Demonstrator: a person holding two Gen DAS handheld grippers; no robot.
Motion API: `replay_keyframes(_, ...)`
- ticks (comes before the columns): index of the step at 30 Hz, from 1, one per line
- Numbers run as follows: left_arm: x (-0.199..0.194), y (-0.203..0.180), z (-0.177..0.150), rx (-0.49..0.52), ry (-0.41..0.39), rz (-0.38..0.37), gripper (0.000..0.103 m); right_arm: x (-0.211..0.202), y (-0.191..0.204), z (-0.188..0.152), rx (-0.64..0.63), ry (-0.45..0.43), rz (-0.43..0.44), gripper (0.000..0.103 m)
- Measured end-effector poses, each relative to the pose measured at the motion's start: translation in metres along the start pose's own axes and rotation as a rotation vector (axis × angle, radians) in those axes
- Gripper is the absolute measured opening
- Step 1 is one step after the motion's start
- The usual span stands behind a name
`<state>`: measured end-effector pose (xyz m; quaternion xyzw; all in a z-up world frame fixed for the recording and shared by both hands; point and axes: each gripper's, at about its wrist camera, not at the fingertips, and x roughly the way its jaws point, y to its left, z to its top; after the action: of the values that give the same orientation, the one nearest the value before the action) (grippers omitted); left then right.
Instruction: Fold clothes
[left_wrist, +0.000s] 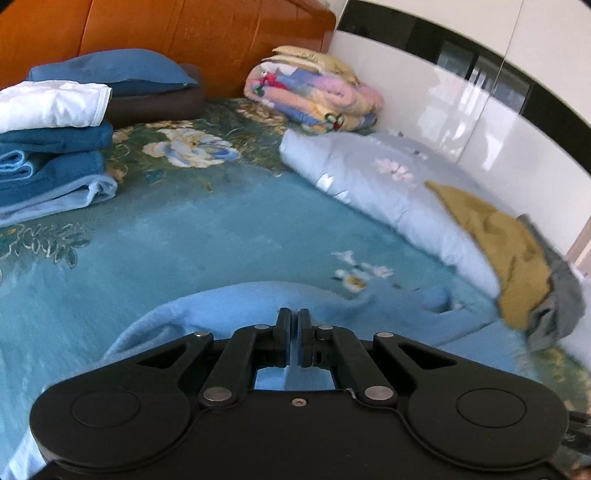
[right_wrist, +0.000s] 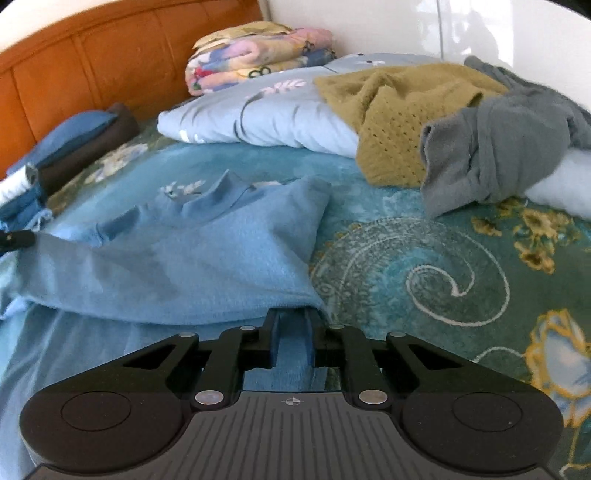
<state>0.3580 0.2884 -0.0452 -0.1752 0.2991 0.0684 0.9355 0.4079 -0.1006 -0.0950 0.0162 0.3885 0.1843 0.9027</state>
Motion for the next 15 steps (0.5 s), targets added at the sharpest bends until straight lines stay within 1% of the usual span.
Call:
replay_keyframes(2,0.002,0.001,0.005,0.017,-0.010,-0.003,0.000,-0.002,0.000,0.000,0.023,-0.016,-0.008,0.011)
replay_keyframes(4,0.004,0.004,0.007,0.023,-0.003,-0.005,0.000,0.000,0.000,-0.003,0.044,-0.002,-0.006,0.011)
replay_keyframes(6,0.006,0.007,0.007,0.026,0.010,-0.008,0.001,-0.005,0.001,-0.003,0.053,0.005,0.017,0.015)
replay_keyframes(8,0.009,0.011,0.005,0.031,0.033,-0.006,0.001,-0.015,0.002,0.000,0.050,-0.017,0.070,0.016)
replay_keyframes(10,0.014,0.015,0.000,0.039,0.067,-0.005,0.001,-0.023,0.002,0.009,0.042,-0.047,0.108,0.019)
replay_keyframes(12,0.019,0.018,-0.003,0.037,0.100,-0.002,0.001,-0.022,0.003,0.025,0.021,-0.074,0.098,0.028)
replay_keyframes(13,0.020,0.020,-0.004,0.032,0.110,-0.004,0.002,-0.018,0.004,0.034,0.008,-0.084,0.085,0.029)
replay_keyframes(15,0.022,0.022,-0.004,0.027,0.124,-0.017,0.010,-0.002,0.004,0.052,-0.025,-0.081,0.073,0.034)
